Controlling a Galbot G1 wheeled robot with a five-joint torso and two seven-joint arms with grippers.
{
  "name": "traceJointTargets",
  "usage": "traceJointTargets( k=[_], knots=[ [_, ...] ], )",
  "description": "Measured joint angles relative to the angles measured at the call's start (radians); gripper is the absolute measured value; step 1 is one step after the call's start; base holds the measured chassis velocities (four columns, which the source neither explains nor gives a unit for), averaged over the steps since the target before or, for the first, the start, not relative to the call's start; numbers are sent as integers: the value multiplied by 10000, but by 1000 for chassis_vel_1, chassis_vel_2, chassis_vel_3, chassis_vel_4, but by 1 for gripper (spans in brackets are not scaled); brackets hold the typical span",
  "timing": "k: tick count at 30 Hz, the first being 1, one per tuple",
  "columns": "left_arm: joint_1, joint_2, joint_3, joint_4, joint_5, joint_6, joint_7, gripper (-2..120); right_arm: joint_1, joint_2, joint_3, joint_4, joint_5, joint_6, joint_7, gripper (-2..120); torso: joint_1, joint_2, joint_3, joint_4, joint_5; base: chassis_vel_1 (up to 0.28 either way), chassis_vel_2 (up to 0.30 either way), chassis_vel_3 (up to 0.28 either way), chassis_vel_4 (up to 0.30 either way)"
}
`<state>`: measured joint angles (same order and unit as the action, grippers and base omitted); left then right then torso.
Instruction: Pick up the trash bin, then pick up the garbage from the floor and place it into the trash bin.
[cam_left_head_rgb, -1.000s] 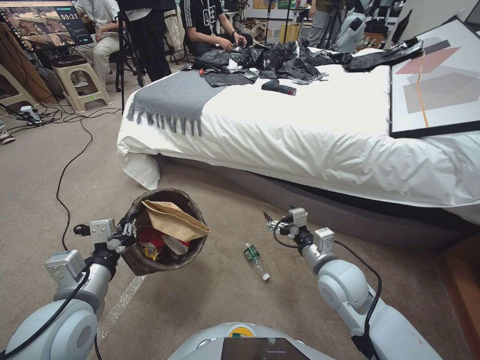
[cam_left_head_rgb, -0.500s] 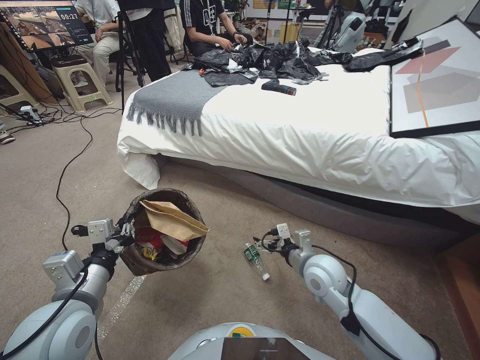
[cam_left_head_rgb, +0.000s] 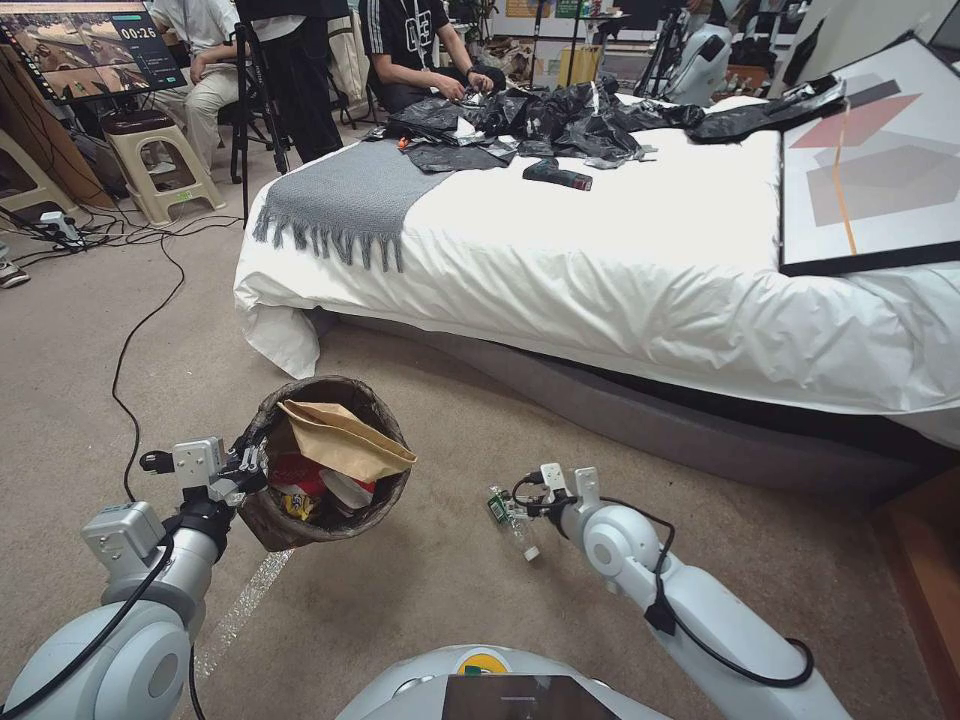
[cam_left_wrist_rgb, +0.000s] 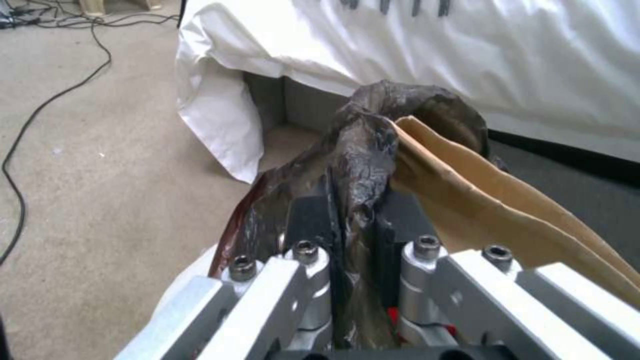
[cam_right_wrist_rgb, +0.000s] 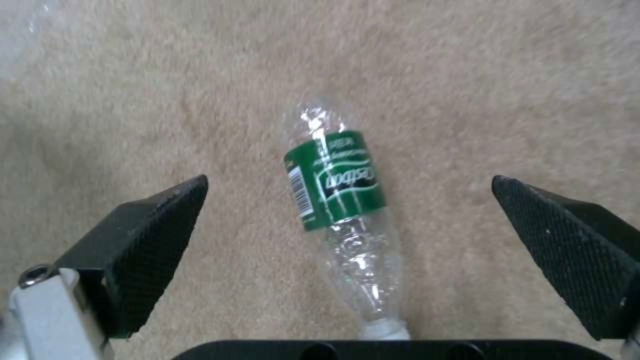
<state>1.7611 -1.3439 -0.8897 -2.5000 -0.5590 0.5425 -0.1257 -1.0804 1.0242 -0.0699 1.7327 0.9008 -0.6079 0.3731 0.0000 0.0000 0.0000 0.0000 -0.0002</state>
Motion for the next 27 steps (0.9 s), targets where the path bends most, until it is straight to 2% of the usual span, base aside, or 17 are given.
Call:
traceJointTargets(
  k=[11,21,27],
  knots=[
    [-10,3,2,0,-20,0,-16,8,463,774,-819,-1171,-798,233,1,100,0,0,-1,0,0,0,0,0,0],
    [-26,5,3,0,-39,13,-15,8,538,1263,-807,-1961,-1144,377,-31,100,0,0,-1,-2,1,0,0,0,0],
    [-11,1,-11,0,-44,19,-21,8,744,2032,-719,-3033,-1725,658,-182,100,0,0,0,1,0,0,0,0,0]
  ],
)
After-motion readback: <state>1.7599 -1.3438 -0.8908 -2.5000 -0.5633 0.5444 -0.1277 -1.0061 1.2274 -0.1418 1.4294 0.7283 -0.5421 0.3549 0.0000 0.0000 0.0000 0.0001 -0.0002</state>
